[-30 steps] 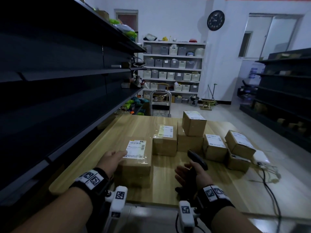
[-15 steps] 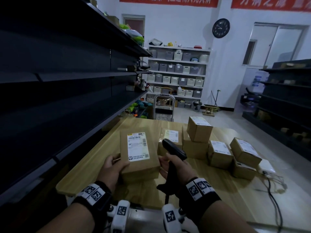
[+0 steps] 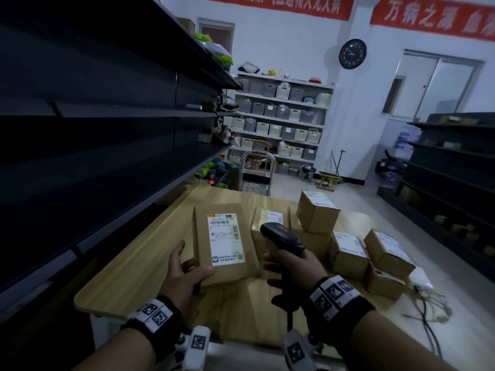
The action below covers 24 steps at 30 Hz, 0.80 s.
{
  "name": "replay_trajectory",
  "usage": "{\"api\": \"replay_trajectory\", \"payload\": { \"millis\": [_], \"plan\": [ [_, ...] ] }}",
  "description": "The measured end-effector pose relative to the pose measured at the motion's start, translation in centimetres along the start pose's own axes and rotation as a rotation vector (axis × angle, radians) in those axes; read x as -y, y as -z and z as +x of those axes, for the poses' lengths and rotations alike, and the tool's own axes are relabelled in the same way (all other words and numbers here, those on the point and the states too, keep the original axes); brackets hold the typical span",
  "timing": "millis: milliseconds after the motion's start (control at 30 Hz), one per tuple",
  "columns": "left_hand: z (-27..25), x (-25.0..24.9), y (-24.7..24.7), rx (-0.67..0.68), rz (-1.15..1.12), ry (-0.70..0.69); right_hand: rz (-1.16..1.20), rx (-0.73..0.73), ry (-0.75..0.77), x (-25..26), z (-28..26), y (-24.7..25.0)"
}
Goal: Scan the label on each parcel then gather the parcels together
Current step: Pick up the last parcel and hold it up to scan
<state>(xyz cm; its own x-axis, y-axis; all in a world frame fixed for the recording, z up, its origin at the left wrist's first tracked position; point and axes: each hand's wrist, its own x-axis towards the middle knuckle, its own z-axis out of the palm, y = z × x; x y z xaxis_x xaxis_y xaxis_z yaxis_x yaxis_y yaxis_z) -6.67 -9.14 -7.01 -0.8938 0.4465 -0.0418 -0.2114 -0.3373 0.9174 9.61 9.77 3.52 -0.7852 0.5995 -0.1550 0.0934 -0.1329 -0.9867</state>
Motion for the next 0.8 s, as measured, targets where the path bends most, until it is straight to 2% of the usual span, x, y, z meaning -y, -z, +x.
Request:
{"api": "replay_trajectory", "payload": {
  "millis": [167,433,800],
  "plan": [
    [0.4,1.1,0.8,-0.043,-0.011,-0.069,-0.296,0.054,-0.037,2.9,-1.4,-0.4],
    [0.2,1.5,0.8,-0.049,0.138,-0.194,-0.301,0.095,-0.146,6.1,-2.9,-1.8],
    [-0.2,1.0,0.4,-0.068,0.206,-0.220,-0.193,0.079,-0.202,7.1,-5.3,-1.1]
  ]
}}
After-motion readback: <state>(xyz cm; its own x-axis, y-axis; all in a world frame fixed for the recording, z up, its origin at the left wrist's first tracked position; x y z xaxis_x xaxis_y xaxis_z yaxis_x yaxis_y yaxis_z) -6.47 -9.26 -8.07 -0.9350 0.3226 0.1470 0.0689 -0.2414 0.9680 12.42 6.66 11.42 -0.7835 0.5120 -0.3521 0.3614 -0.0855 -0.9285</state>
